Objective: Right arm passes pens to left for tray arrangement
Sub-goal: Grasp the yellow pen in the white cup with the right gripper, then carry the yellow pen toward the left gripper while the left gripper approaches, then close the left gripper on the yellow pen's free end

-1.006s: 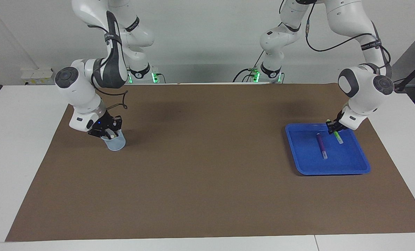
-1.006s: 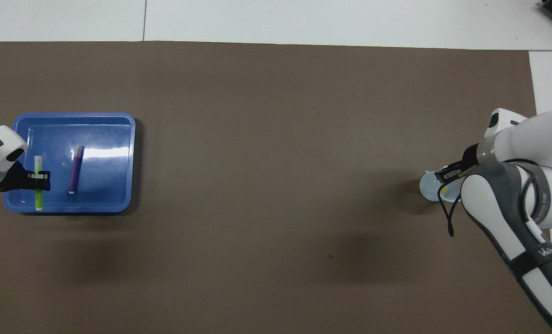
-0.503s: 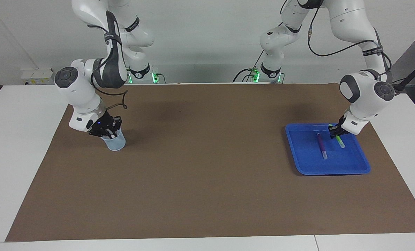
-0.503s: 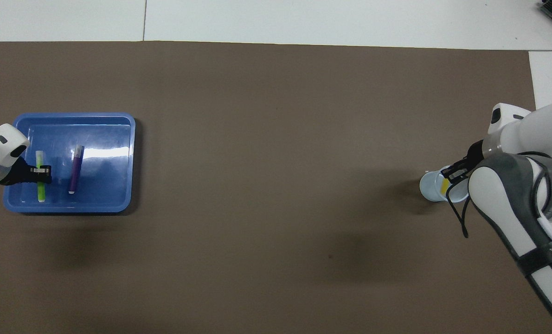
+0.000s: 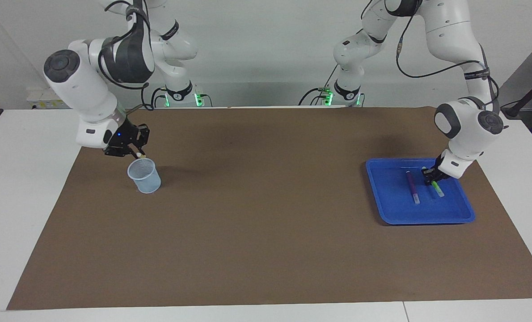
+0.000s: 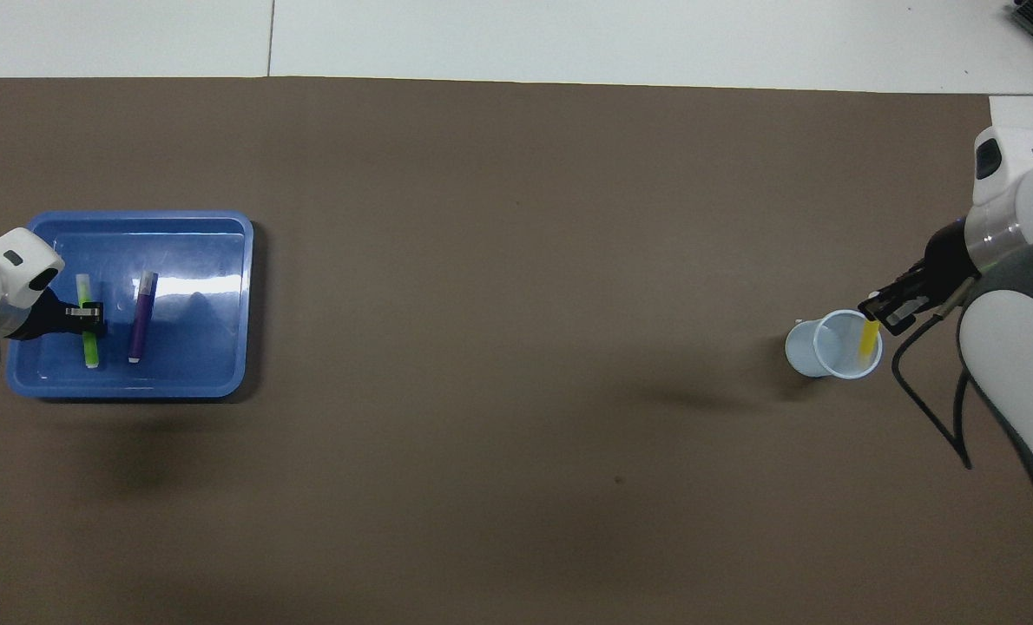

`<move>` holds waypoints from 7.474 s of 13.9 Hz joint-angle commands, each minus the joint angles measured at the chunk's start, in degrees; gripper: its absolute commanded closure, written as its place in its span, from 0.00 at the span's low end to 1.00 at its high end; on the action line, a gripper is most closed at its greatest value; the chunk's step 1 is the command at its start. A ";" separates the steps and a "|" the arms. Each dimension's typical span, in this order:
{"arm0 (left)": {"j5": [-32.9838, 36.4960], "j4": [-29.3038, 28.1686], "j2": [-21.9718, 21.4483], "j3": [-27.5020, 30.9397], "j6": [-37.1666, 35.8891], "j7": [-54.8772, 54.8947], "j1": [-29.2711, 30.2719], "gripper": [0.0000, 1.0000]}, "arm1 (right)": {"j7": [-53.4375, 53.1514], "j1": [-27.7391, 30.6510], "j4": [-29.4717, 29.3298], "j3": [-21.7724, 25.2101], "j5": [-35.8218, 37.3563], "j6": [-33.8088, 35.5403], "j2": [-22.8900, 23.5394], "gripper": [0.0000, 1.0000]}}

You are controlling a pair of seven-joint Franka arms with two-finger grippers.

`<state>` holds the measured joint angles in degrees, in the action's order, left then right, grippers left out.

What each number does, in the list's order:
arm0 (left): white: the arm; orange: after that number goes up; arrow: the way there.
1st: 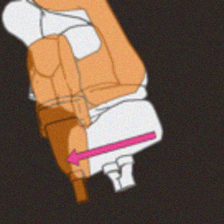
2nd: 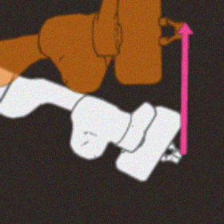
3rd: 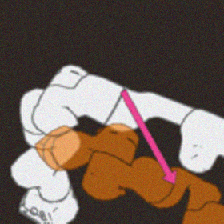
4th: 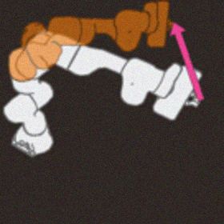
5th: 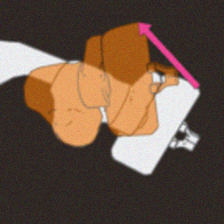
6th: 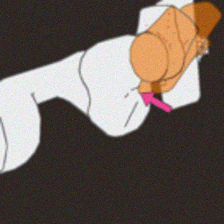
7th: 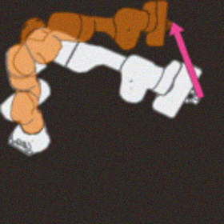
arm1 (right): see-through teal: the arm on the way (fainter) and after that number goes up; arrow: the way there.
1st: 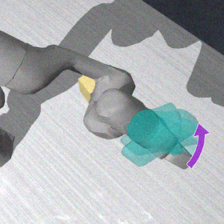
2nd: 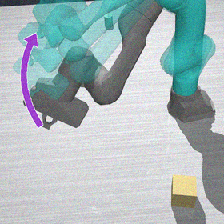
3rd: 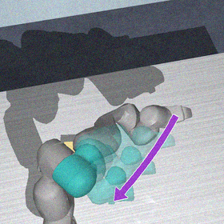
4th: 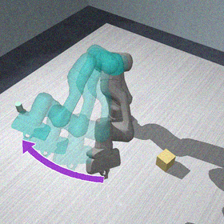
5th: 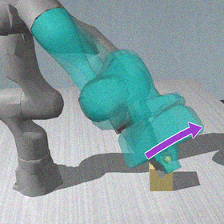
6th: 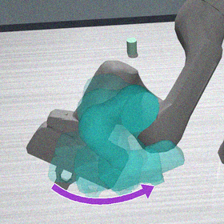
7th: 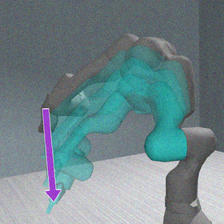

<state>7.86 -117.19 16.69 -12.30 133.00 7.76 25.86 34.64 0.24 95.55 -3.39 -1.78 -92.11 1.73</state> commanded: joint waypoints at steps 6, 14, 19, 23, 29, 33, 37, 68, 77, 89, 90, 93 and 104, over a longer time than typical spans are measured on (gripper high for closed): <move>1.02 0.55 0.45 -0.09 0.25 -0.38 0.15 0.51 | -39.41 -1.04 -0.98 -1.89 -27.71 -0.60 -0.41 1.00; -1.27 9.68 0.10 -0.44 -15.99 -7.49 -4.40 0.00 | -66.26 -4.61 10.41 -1.97 -51.19 -26.49 -4.61 1.00; -11.61 16.73 -2.35 -0.79 -29.46 -19.85 -7.84 0.00 | -82.32 -19.89 22.47 -1.97 -56.66 -58.81 -10.07 1.00; -18.21 16.47 -7.36 -1.50 -32.81 -38.91 -10.74 0.00 | -94.47 -29.41 24.07 -1.97 -57.37 -70.49 -10.25 1.00; -28.68 15.15 -16.23 -1.50 -33.51 -59.06 -14.26 0.00 | -97.48 -33.90 26.26 -2.06 -57.37 -70.40 -12.53 1.00; -30.89 14.44 -21.08 -1.50 -33.51 -73.90 -16.80 0.00 | -97.65 -33.82 26.53 -1.97 -57.37 -72.51 -12.45 1.00; -30.98 12.42 -23.98 -1.41 -30.09 -91.48 -22.51 0.00 | -91.97 -33.73 30.91 -1.97 -57.37 -73.22 -14.37 1.00; -29.22 -5.68 -31.72 -4.05 0.93 -136.08 -43.70 0.00 | -86.23 -27.93 33.21 -1.89 -47.70 -58.19 -15.88 1.00; -29.22 -8.32 -30.06 -4.31 8.15 -137.83 -46.25 0.00 | -86.23 -27.84 33.21 -1.89 -47.70 -58.19 -15.88 1.00; -29.04 -7.97 -28.29 -4.49 9.56 -137.84 -46.69 0.69 | -86.05 -27.67 33.39 -1.89 -47.70 -58.19 -15.79 1.00; -29.04 -7.88 -28.29 -4.49 9.21 -137.75 -46.69 0.78 | -86.05 -27.67 33.39 -1.89 -47.70 -58.19 -15.79 1.00; -29.04 -7.62 -28.29 -4.66 8.07 -138.10 -46.69 0.96 | -85.96 -27.58 33.39 -1.89 -47.70 -58.19 -15.79 1.00; -29.04 -7.09 -28.38 -4.75 5.86 -138.10 -47.48 1.00 | -86.41 -26.96 32.77 -1.89 -47.79 -58.10 -15.44 0.00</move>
<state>-21.68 -124.69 -11.33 -17.64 140.31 -129.25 -20.86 -52.09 -27.47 127.95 -4.92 -50.24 -150.47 -12.81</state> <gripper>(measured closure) 0.912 0.595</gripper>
